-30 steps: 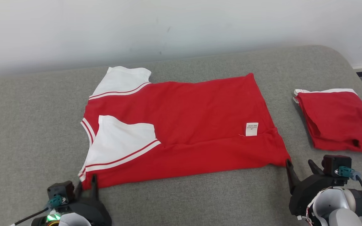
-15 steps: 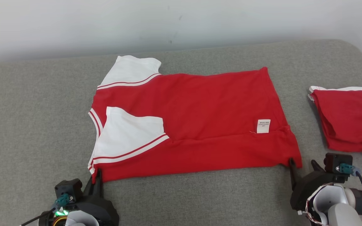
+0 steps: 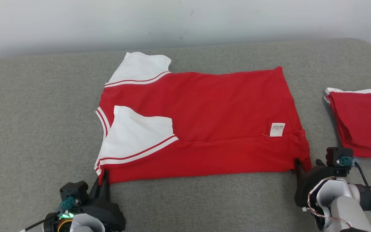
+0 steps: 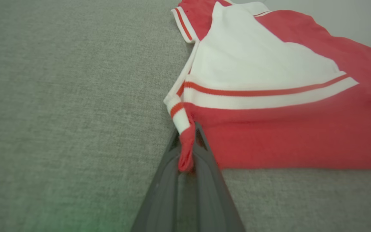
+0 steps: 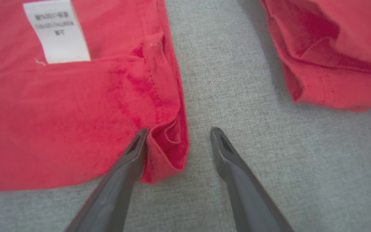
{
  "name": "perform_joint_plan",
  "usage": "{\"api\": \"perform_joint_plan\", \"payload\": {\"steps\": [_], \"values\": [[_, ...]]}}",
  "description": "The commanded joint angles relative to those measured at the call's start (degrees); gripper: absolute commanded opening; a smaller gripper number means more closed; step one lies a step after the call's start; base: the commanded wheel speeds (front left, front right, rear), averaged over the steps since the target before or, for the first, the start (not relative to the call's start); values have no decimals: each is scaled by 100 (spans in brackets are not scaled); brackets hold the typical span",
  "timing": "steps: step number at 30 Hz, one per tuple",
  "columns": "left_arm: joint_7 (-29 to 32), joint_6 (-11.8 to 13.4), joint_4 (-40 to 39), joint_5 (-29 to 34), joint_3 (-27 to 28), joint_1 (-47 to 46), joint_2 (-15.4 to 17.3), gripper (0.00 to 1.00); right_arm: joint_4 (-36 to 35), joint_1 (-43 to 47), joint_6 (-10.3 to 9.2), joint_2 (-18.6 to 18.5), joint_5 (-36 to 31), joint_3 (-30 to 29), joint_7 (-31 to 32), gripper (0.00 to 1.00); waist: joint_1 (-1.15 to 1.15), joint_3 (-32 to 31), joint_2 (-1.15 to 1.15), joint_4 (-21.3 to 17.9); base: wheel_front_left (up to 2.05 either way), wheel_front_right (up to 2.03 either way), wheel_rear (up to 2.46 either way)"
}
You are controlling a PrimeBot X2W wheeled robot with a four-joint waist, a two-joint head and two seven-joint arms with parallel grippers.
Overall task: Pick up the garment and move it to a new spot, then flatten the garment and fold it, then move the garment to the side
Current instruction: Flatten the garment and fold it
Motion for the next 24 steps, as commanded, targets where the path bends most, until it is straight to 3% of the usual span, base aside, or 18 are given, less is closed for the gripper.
{"api": "perform_joint_plan", "payload": {"steps": [1, 6, 11, 24], "values": [[98, -38, 177, -8, -88, 165, -97, 0, 203, 85, -12, 34, -21, 52, 20, 0, 1, -21, 0, 35, 0, 0, 0], [4, -86, 55, -15, -87, 292, 3, 0, 329, 139, -12, 25, 96, 43, -236, 0, 1, -220, 0, 98, 0, 0, 0], [-41, -128, -225, 65, -129, 662, 133, 0, -52, 460, -12, 20, 157, 12, -393, 0, 1, -596, 0, 118, 0, 0, 0], [188, -24, -1524, -109, -58, 2245, 509, 0, -2284, 2447, -14, 10, 829, 146, 434, 0, 1, -1139, 0, -11, 0, 0, 0]]}}
